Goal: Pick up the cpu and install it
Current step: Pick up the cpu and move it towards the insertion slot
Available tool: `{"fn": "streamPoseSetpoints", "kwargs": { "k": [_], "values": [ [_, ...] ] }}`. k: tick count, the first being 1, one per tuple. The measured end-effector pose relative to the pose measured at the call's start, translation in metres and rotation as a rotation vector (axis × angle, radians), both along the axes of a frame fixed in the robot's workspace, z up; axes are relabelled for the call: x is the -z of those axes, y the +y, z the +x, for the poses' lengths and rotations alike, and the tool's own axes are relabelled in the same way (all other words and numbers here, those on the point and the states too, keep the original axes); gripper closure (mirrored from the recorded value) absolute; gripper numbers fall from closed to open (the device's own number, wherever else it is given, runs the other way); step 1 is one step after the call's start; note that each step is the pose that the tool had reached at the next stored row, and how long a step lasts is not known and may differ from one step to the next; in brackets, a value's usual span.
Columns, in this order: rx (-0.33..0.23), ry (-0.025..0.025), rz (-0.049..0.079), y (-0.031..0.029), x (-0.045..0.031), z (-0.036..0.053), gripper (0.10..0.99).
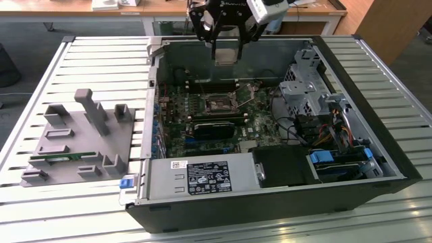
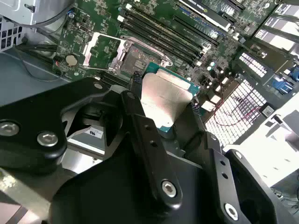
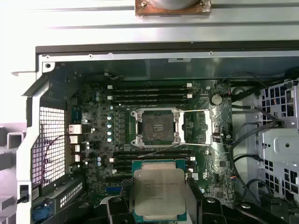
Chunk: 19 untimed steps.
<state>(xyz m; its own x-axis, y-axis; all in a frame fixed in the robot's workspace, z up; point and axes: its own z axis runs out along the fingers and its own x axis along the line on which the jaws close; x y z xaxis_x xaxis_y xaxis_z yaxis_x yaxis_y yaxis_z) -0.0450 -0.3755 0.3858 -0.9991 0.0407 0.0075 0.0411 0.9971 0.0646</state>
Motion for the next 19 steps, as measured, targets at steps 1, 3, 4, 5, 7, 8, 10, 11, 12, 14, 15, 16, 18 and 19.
{"fn": "streamPoseSetpoints", "kwargs": {
  "k": [1,3,4,5,7,8,10,11,12,14,15,16,18,19],
  "values": [
    [0.000,0.0000,0.000,0.0000,0.0000,-0.0190,0.553],
    [0.000,0.0000,0.000,0.0000,0.0000,-0.0198,0.553],
    [0.000,0.0000,0.000,0.0000,0.0000,-0.0202,0.553],
    [0.000,0.0000,0.000,0.0000,0.0000,-0.0207,0.553],
    [0.000,0.0000,0.000,0.0000,0.0000,-0.0215,0.553],
    [0.000,0.0000,0.000,0.0000,0.0000,-0.0219,0.553],
    [0.000,0.0000,0.000,0.0000,0.0000,-0.0227,0.553],
    [0.000,0.0000,0.000,0.0000,0.0000,-0.0232,0.553],
    [0.000,0.0000,0.000,0.0000,0.0000,-0.0236,0.553],
    [0.000,0.0000,0.000,0.0000,0.0000,-0.0244,0.553],
    [0.000,0.0000,0.000,0.0000,0.0000,-0.0249,0.553],
    [0.000,0.0000,0.000,0.0000,0.0000,-0.0252,0.553],
    [0.000,0.0000,0.000,0.0000,0.0000,-0.0261,0.553],
    [0.000,0.0000,0.000,0.0000,0.0000,-0.0265,0.553]
  ]
}}
